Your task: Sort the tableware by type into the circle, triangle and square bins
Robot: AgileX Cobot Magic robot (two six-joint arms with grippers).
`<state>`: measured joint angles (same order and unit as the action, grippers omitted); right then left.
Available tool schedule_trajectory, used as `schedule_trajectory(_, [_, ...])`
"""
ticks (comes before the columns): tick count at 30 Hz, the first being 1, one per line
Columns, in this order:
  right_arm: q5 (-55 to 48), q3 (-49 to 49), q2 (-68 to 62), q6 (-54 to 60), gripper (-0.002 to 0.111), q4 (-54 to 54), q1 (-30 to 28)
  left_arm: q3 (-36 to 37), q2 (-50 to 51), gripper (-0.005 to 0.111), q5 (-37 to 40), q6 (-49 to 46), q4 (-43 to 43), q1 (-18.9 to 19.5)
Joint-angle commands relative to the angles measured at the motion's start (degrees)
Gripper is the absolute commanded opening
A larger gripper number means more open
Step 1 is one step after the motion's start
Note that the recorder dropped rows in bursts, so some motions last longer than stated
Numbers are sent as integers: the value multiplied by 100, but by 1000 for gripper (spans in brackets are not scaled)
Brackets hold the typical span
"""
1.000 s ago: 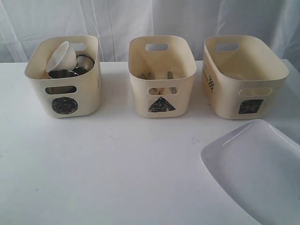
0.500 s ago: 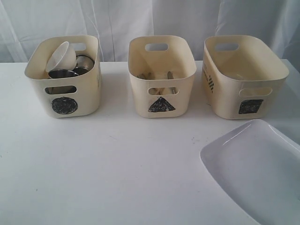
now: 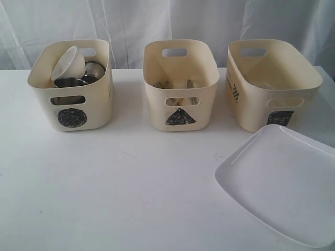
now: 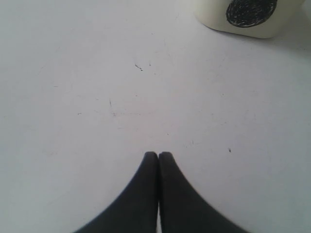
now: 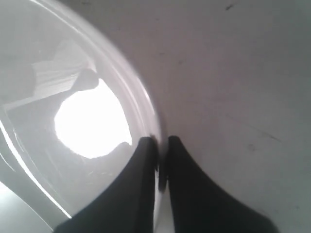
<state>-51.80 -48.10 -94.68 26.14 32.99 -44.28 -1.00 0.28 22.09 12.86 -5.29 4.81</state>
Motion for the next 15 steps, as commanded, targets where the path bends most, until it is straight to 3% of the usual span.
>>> schedule_trajectory(1, [59,19,178,204,0,-24,-3,53,-28,0,283,26,-31,-29])
schedule_trajectory(15, [7,19,194,1389,0,453,-3,53,-28,0,283,26,-31,-29])
